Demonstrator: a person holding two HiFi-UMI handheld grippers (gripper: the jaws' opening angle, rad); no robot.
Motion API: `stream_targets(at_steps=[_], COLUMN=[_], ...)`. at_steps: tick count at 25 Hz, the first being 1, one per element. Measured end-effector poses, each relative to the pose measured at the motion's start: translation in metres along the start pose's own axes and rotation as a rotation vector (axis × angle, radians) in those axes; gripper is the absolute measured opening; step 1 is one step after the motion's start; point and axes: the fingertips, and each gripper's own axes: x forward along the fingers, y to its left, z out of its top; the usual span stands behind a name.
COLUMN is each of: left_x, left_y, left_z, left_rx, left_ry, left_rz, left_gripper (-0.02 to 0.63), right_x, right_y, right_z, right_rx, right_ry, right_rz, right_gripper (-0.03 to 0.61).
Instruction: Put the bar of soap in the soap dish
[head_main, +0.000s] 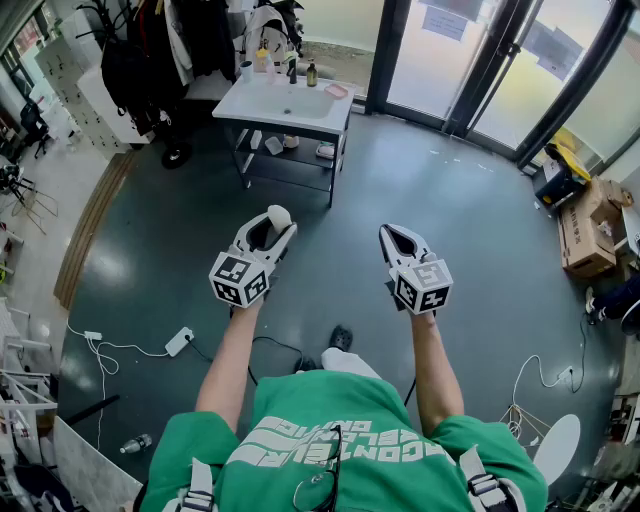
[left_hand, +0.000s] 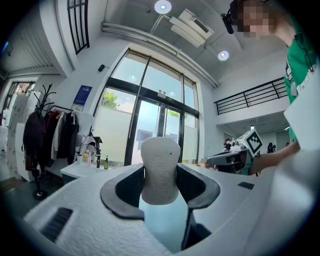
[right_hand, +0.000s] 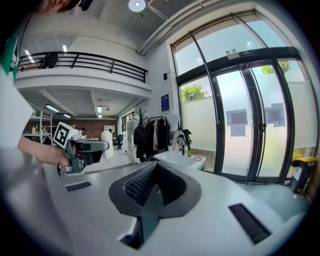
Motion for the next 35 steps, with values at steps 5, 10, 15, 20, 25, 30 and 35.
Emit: stream_targets(at_steps=[5,10,15,20,25,30,35], left_x=[0.024,0.052,0.083,0.113,0.13,0.14,0.148], left_y=[0.009,0.018,0.021,0.014,0.005,0.006,0.018], left_z=[-0.002,-0.004,-0.001,0.003,0.004,-0.001,-0.002], left_rx=[-0.002,-0.005,0.004,0.01,0.002,-0.001,-0.009], left_ry=[0.007,0.014,0.01,0.007,0.003,0.008,0.007], left_rz=[0.002,0.013,0.02,0.015,0.0,-0.007,-0.001], left_gripper=[0.199,0.198,0.199,0.199,0.198,0.198,0.199], right_x=[0.017,0.033,0.044,0.046,0.041,0.044,0.061], right_y=[-0.02,-0.045,-0.073,-0.095,-0.109,-0.117,-0.124], right_z=[-0.002,0.0,0.007,0.016,0.019,0.011,0.009], right_rx=[0.012,0.012,0.023,0.037,0.044,0.047,0.051], right_ry=[0.002,-0.004,-0.023,-0.04,-0.046,-0.038,-0.027], right_rz=[0.013,0.025,0.028,0.043,0.047,0.043,0.048], right_gripper=[0.012,0.012,0.012,0.012,0.012,0.012,0.012])
